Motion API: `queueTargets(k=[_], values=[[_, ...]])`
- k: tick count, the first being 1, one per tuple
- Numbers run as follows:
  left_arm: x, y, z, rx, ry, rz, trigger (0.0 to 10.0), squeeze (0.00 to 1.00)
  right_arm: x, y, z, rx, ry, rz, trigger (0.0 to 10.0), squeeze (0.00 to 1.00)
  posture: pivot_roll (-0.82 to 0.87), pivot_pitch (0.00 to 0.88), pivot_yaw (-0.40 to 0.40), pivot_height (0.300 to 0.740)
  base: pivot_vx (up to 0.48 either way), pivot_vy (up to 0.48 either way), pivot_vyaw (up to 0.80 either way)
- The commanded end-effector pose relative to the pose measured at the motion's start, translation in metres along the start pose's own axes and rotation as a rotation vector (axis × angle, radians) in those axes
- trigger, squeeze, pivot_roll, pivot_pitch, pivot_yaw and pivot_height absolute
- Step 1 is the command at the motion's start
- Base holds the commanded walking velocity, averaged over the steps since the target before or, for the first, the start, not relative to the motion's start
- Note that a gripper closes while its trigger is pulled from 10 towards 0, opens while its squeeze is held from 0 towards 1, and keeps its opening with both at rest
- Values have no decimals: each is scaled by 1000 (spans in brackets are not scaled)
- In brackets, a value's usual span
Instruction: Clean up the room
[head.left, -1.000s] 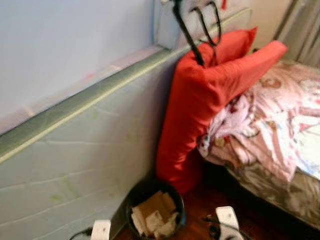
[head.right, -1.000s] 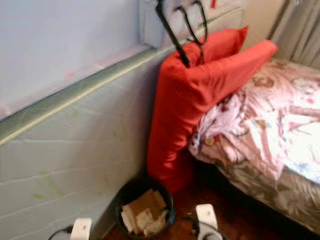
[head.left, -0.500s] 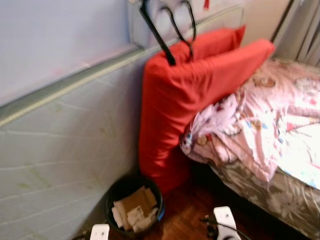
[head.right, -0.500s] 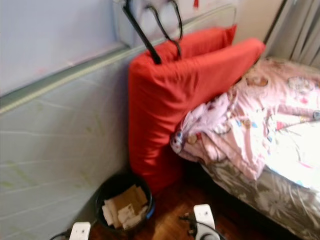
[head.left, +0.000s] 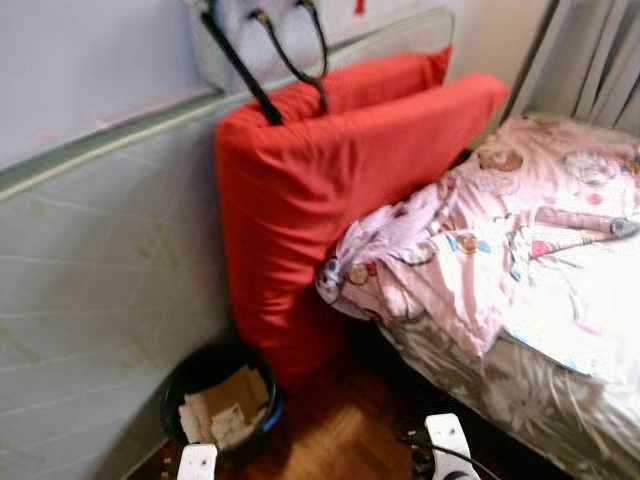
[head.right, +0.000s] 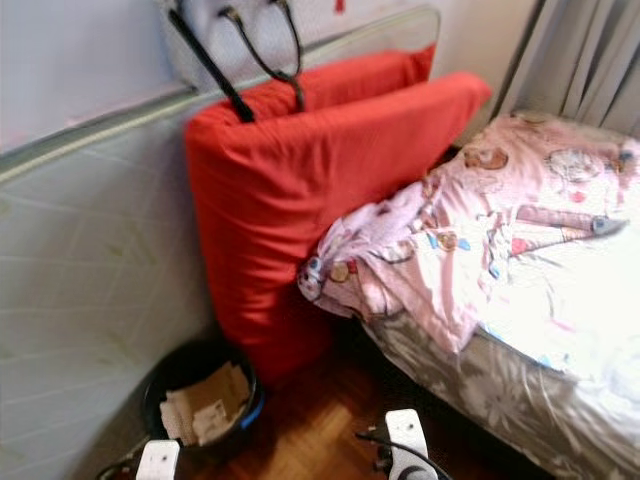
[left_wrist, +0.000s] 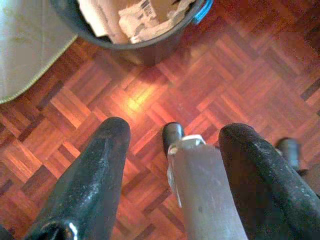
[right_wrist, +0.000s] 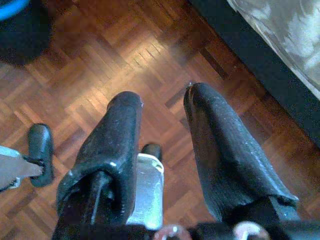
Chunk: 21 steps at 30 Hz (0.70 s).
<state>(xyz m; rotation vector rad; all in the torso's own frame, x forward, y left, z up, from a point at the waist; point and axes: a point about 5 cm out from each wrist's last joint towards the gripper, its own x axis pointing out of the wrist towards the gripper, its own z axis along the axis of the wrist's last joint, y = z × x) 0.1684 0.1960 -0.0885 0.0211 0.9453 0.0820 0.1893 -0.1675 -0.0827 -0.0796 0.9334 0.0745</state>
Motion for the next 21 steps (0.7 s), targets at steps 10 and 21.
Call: queueTargets(k=[10, 21], values=[[10, 14, 74, -8, -117, 23, 10000, 0, -16, -51, -31, 171, 26, -10, 10000, 0, -93, 0, 19, 740, 0, -214, 0], [10, 12, 73, -18, -111, 22, 10000, 0, -16, -52, -31, 166, 30, -11, 10000, 0, -78, 0, 8, 740, 0, 0, 0]])
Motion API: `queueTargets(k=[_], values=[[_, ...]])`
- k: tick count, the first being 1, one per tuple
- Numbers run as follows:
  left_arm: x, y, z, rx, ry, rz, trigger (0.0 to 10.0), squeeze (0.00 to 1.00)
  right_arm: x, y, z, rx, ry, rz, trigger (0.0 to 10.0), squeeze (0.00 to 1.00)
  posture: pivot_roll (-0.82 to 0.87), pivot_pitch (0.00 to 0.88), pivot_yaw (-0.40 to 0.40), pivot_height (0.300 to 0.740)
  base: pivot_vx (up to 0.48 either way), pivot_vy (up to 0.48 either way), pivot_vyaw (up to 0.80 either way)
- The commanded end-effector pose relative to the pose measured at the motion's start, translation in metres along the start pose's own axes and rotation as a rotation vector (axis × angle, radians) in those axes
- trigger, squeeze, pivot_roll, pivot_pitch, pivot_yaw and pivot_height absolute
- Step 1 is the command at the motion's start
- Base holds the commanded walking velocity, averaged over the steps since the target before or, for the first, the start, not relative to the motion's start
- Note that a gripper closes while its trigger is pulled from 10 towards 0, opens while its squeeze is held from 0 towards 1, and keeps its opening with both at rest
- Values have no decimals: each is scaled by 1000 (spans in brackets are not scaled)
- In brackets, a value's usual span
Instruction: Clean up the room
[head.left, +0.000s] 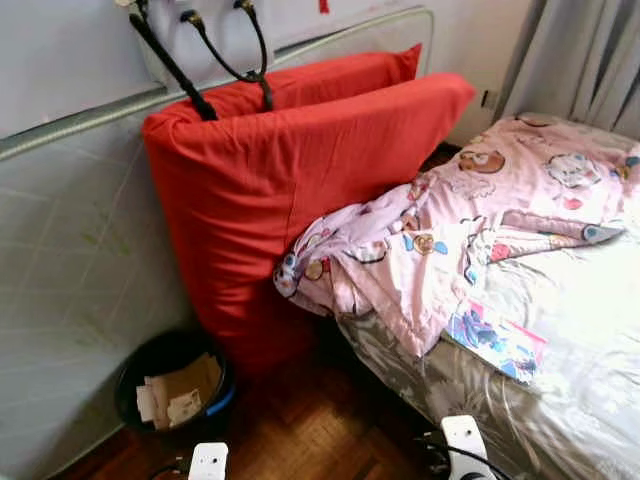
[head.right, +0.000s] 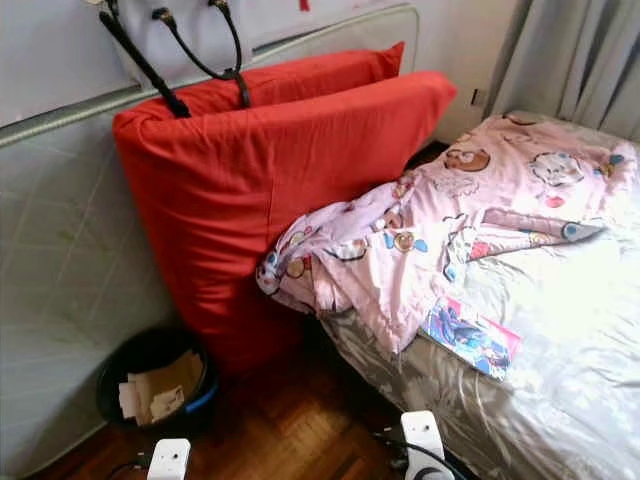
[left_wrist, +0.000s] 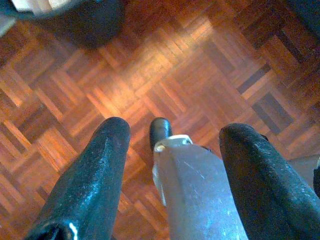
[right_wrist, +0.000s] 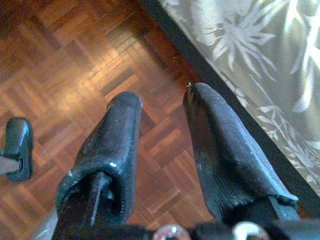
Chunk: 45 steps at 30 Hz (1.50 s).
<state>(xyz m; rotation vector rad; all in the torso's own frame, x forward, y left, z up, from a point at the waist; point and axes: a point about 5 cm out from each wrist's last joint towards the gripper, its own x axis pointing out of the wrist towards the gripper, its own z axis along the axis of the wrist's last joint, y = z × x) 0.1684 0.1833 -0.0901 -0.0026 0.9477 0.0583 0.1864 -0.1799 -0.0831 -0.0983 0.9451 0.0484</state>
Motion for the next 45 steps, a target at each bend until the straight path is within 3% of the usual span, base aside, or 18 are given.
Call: queueTargets(k=[1, 28, 45], values=[[9, 24, 74, -7, -114, 52, 10000, 0, -13, -41, -28, 169, 19, 20, 10000, 0, -78, 0, 7, 740, 0, 0, 0], [9, 23, 80, 5, -127, 50, 10000, 0, -12, -44, -23, 152, 20, 16, 10000, 0, -80, 0, -7, 740, 0, 0, 0], [9, 23, 85, -41, -147, 55, 10000, 0, -12, -45, -20, 170, 22, 11, 10000, 0, -89, 0, -5, 740, 0, 0, -57]])
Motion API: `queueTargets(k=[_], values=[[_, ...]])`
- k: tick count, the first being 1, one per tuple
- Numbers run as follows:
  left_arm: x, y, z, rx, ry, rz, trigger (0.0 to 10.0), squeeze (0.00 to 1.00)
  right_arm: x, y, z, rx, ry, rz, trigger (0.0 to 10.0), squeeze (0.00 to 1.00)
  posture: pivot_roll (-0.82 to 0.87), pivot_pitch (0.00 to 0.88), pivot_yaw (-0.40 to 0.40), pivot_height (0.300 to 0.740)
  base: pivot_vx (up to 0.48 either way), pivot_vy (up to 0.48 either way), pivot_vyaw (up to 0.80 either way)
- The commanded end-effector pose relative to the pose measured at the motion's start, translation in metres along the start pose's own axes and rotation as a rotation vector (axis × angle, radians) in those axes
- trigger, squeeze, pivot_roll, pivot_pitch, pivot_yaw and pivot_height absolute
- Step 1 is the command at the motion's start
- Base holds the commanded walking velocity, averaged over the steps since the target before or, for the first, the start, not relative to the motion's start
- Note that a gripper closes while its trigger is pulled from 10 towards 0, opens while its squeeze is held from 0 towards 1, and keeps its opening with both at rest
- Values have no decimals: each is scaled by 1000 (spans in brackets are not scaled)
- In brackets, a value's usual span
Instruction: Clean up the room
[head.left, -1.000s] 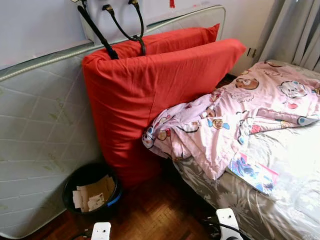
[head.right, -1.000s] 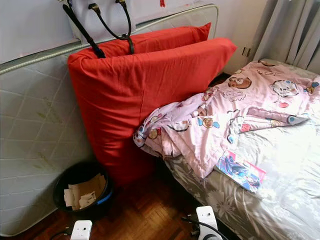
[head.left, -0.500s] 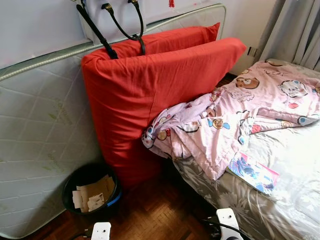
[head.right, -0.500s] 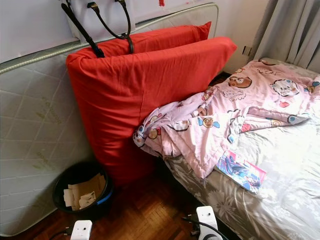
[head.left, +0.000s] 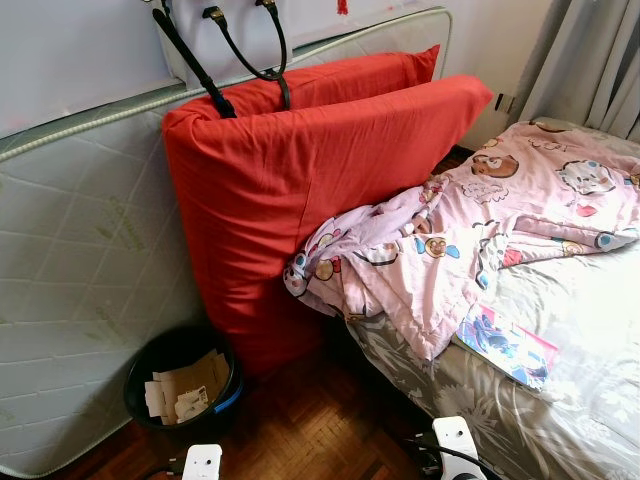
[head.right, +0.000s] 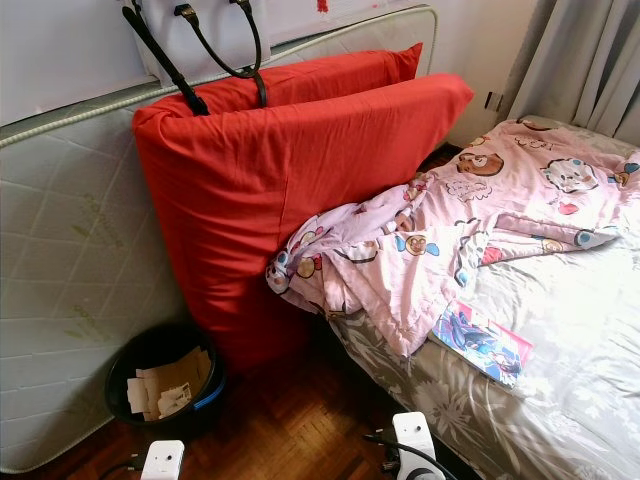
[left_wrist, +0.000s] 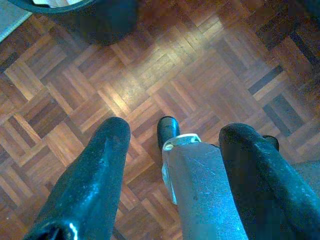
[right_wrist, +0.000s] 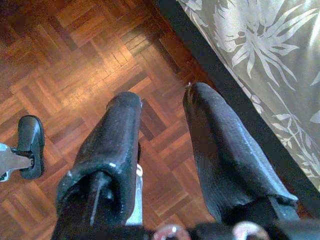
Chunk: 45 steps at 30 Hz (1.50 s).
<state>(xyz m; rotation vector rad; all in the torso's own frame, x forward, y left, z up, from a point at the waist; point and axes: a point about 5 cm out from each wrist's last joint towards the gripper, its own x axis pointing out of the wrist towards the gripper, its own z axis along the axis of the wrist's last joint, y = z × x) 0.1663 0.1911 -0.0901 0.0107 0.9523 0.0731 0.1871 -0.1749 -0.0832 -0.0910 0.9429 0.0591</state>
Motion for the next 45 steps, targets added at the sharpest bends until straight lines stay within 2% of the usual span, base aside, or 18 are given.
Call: queueTargets(k=[1, 9, 14, 19, 34, 45], values=[[10, 16, 86, -47, -150, 38, 10000, 0, -13, -49, -21, 170, 25, 3, 10000, 0, -90, 0, -3, 740, 0, 0, -763], [10, 17, 88, -23, -153, 32, 10000, 0, -12, -49, -21, 167, 29, 2, 10000, 0, -88, 0, 3, 740, 0, 0, -760], [10, 16, 89, 23, -153, 27, 10000, 0, -12, -49, -21, 162, 32, 1, 10000, 0, -89, 0, 2, 740, 0, -239, -755], [10, 16, 87, 1, -146, 33, 10000, 0, -12, -49, -22, 159, 35, 2, 10000, 0, -89, 0, 4, 740, 0, -96, -753], [10, 17, 85, 19, -137, 25, 10000, 0, -13, -48, -24, 146, 41, 11, 10000, 0, -94, 0, 10, 740, 0, 0, -750], [10, 16, 82, -28, -133, 17, 10000, 0, -13, -47, -23, 147, 24, 11, 10000, 0, -100, 0, 6, 740, 0, 0, -73]])
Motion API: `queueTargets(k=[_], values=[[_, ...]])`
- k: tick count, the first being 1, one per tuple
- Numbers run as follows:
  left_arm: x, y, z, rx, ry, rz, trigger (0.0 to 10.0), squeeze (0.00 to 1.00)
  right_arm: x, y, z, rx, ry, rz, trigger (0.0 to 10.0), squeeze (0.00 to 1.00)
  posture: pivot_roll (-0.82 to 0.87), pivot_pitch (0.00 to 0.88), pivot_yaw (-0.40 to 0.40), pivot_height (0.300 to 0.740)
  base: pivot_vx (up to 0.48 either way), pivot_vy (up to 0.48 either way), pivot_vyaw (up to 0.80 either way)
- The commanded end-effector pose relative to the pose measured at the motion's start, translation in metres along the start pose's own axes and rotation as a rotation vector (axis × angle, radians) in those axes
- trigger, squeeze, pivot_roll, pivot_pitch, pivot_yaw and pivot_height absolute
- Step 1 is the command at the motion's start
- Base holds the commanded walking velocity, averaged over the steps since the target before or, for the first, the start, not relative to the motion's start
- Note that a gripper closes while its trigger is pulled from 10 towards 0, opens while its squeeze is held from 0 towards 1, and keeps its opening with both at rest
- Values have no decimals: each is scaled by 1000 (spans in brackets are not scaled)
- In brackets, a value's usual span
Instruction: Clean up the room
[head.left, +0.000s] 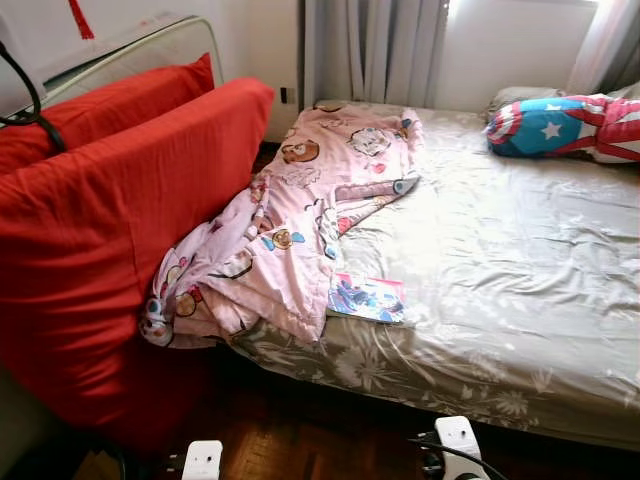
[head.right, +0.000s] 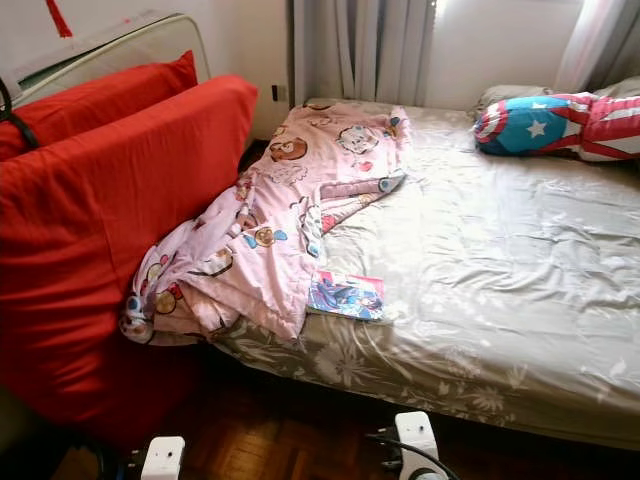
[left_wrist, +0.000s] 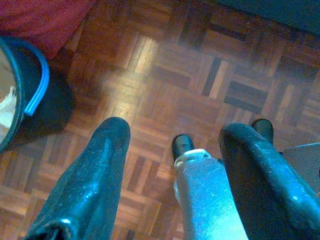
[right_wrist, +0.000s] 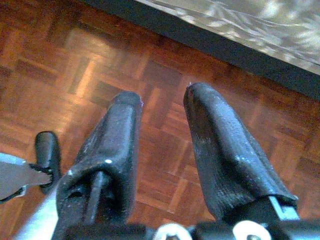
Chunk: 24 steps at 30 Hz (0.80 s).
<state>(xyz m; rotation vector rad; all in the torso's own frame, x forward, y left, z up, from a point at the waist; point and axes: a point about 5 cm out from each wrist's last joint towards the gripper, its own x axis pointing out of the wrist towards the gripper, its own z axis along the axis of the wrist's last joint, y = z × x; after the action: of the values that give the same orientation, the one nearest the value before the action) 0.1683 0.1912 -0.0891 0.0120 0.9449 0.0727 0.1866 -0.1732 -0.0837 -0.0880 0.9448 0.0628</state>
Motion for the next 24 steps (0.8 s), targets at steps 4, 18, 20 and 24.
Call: queueTargets(k=[4, 18, 20, 24], values=[[10, 16, 81, -43, -130, 14, 10000, 0, -13, -50, -21, 150, 14, 7, 10000, 0, -96, 0, 2, 740, 0, 0, 0], [10, 14, 82, -66, -127, 4, 10000, 0, -13, -51, -20, 152, 14, 2, 10000, 0, -96, 0, -1, 740, 0, 0, 0], [10, 14, 82, -67, -128, 3, 10000, 0, -13, -51, -20, 153, 13, 2, 10000, 0, -95, 0, -1, 740, 0, 0, 0], [10, 14, 82, -74, -127, 0, 10000, 0, -13, -51, -20, 153, 14, 2, 10000, 0, -95, 0, -1, 740, 252, 0, 0]])
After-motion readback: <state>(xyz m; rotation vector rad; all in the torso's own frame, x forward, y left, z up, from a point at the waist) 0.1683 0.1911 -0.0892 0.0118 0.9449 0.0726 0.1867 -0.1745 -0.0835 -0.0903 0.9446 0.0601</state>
